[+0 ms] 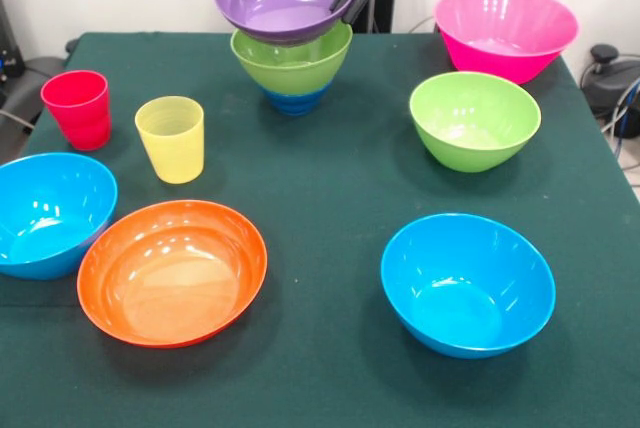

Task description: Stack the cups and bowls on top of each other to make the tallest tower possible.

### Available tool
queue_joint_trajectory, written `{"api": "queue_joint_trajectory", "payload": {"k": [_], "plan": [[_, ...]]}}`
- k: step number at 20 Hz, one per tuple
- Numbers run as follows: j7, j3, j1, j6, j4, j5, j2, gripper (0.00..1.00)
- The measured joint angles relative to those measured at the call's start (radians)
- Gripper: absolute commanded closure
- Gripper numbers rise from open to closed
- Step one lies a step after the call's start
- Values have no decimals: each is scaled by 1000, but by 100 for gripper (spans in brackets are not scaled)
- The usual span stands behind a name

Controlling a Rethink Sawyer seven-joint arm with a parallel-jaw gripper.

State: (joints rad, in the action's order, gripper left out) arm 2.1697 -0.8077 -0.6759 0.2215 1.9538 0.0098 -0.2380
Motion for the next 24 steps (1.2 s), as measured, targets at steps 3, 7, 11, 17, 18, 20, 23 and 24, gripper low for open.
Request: {"api": "queue_joint_trajectory", "payload": {"k": [3,7,11,17,18,20,23,24], "plan": [[0,0,-14,0,0,13,7,100],[0,0,-23,0,0,23,11,100],[0,0,-24,0,0,24,11,100],[0,0,-25,0,0,29,11,100],[0,0,-25,0,0,29,11,100],[0,0,-25,0,1,29,11,100],[0,0,-25,0,1,29,11,100],[0,0,-25,0,1,29,11,100]]}}
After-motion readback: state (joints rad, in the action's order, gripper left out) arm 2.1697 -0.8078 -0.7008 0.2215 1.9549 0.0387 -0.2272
